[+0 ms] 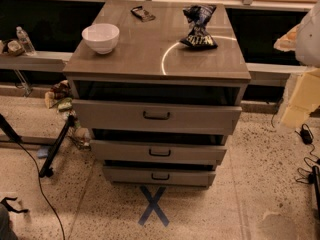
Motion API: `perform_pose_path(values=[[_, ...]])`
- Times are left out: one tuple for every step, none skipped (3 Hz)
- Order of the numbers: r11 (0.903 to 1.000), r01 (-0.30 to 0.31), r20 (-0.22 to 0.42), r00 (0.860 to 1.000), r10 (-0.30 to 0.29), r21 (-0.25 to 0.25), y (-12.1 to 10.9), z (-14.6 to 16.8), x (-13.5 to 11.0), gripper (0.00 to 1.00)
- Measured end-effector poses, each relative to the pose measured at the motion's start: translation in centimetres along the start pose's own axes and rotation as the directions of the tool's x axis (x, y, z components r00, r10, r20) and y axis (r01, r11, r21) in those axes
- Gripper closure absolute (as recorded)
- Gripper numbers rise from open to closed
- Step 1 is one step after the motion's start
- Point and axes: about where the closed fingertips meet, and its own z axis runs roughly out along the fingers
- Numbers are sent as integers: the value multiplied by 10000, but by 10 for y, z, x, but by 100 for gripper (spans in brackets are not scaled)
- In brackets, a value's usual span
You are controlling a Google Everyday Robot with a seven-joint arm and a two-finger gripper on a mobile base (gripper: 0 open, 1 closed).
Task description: Place blue chip bag into white bowl
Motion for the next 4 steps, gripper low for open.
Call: perform_pose_path(values=[[10000,0,1,10000,0,1,0,0,0,0],[9991,-365,547,9979,352,235,-9,3,-3,0],[9908,-1238,1868,9760,1118,539,-41,24,-17,0],[9708,-2234,3520,9186,1795,878,-87,43,-35,0]])
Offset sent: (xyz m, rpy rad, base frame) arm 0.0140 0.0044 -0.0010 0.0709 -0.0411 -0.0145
